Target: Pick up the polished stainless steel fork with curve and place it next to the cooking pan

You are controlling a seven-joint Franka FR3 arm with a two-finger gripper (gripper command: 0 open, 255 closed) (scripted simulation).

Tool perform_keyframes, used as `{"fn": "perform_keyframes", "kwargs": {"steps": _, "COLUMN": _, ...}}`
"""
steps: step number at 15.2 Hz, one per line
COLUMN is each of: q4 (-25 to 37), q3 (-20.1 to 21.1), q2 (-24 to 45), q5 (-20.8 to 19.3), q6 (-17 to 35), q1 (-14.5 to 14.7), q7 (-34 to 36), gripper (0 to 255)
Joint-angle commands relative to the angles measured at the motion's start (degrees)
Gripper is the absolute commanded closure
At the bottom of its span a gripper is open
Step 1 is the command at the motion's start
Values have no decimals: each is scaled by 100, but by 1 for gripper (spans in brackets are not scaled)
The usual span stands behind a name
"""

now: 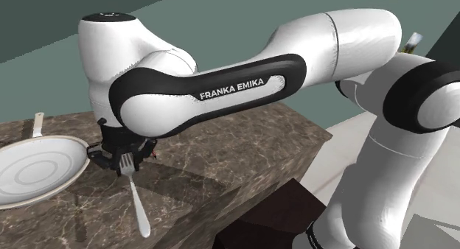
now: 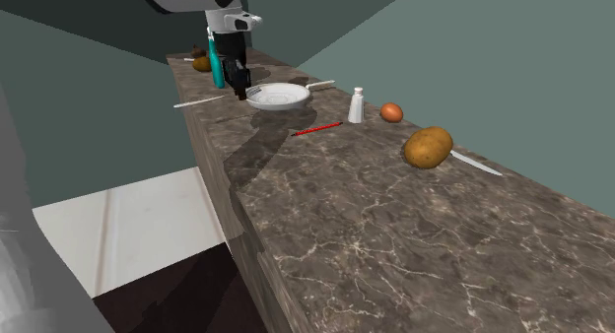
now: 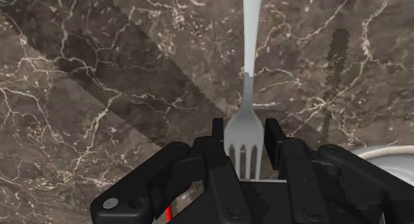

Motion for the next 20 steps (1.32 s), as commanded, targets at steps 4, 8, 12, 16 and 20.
{"fn": "perform_keyframes", "kwargs": {"steps": 4, "q4": 956, "q3": 147, "q2": 772, "q5": -443, "q6": -341, "q1": 585, "q7": 753, "gripper": 255}}
{"fn": "perform_keyframes", "kwargs": {"steps": 8, "q4": 1310, "q3": 149, "q2": 1149, "q5": -643, "q6": -382, "q1": 864, "q7": 1031, "gripper": 255}}
{"fn": "perform_keyframes", "kwargs": {"steps": 12, "q4": 1083, "q3": 125, "q2": 1210, "q5": -691, "q6": -106, "q1": 857, "q7": 1076, "gripper": 255}}
{"fn": "perform_keyframes", "kwargs": {"steps": 16, "q4": 882, "q3": 97, "q2": 1289, "q5": -752, "q6": 162, "q1": 859, "q7": 1127, "gripper": 255}}
{"fn": "perform_keyframes", "kwargs": {"steps": 20, "q4": 706, "q3": 62, "q2": 1387, "q5": -823, "q6": 421, "q1": 868, "q7": 1184, "gripper": 255}}
